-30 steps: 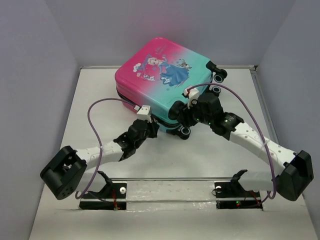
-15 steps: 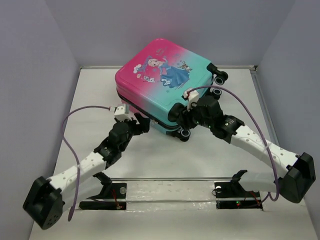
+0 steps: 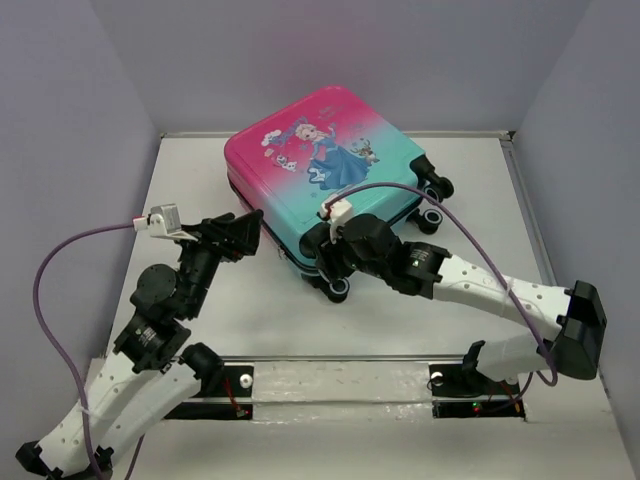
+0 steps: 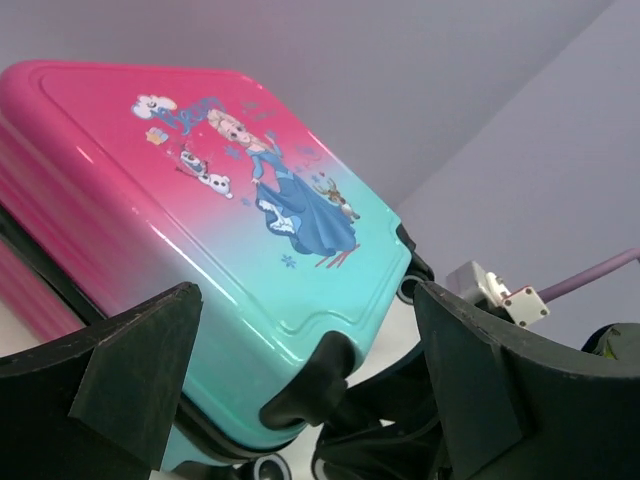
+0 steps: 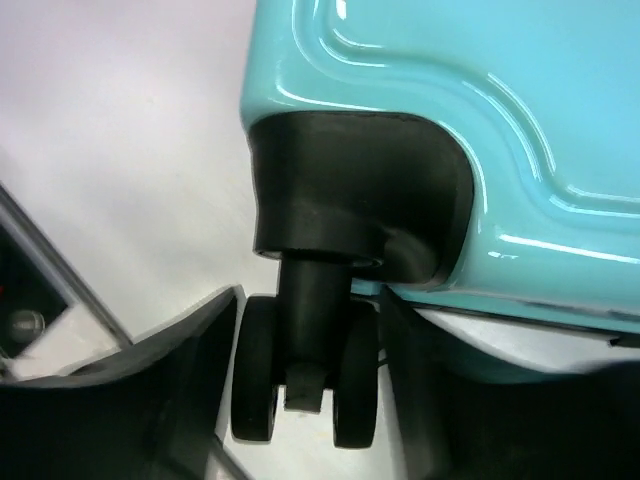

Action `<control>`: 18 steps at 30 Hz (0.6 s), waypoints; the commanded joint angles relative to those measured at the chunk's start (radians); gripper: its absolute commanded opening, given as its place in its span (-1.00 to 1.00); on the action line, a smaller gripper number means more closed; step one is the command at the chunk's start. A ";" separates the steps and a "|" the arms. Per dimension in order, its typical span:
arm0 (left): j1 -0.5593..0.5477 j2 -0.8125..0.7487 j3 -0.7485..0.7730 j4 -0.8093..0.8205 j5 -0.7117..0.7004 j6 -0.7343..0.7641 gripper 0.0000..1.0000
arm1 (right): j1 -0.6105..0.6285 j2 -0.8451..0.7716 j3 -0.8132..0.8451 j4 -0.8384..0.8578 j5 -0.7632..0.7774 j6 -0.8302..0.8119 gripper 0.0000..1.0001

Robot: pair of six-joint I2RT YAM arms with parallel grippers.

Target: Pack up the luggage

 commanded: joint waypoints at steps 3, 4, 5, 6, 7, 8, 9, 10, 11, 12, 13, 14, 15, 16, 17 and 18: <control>-0.003 -0.024 0.151 -0.148 0.035 0.088 0.98 | 0.062 -0.087 0.098 0.071 0.162 0.016 1.00; -0.003 -0.025 0.187 -0.156 0.036 0.105 0.98 | 0.062 -0.111 0.104 0.063 0.172 0.008 1.00; -0.004 -0.025 0.204 -0.162 0.042 0.111 0.98 | 0.062 -0.136 0.104 0.060 0.200 0.007 1.00; -0.004 -0.025 0.223 -0.173 0.045 0.122 0.98 | 0.062 -0.165 0.102 0.060 0.211 0.007 1.00; -0.003 -0.025 0.238 -0.176 0.051 0.131 0.98 | 0.062 -0.225 0.099 0.061 0.221 0.001 1.00; -0.003 -0.024 0.267 -0.181 0.055 0.155 0.98 | 0.062 -0.254 0.090 0.061 0.261 -0.011 1.00; -0.003 -0.024 0.283 -0.185 0.053 0.161 0.98 | 0.062 -0.283 0.084 0.061 0.295 -0.012 1.00; -0.003 -0.024 0.295 -0.195 0.052 0.171 0.98 | 0.062 -0.315 0.076 0.063 0.309 -0.015 1.00; -0.003 -0.025 0.321 -0.199 0.050 0.187 0.98 | 0.062 -0.378 0.060 0.064 0.323 -0.040 1.00; -0.003 -0.028 0.335 -0.211 0.047 0.194 0.98 | 0.062 -0.410 0.050 0.066 0.338 -0.051 1.00; -0.003 -0.031 0.345 -0.213 0.045 0.204 0.98 | 0.062 -0.444 0.040 0.069 0.364 -0.056 1.00; -0.003 -0.038 0.367 -0.216 0.044 0.215 0.98 | 0.062 -0.517 0.027 0.077 0.387 -0.044 1.00; -0.003 -0.048 0.376 -0.219 0.032 0.233 0.98 | 0.062 -0.553 -0.014 0.119 0.421 -0.056 1.00; -0.003 -0.053 0.384 -0.219 0.027 0.240 0.98 | 0.062 -0.588 -0.032 0.130 0.432 -0.064 1.00; -0.003 -0.064 0.393 -0.219 0.021 0.247 0.98 | 0.062 -0.645 -0.046 0.140 0.444 -0.068 1.00; -0.004 -0.068 0.393 -0.216 0.019 0.257 0.98 | 0.062 -0.665 -0.072 0.159 0.459 -0.070 1.00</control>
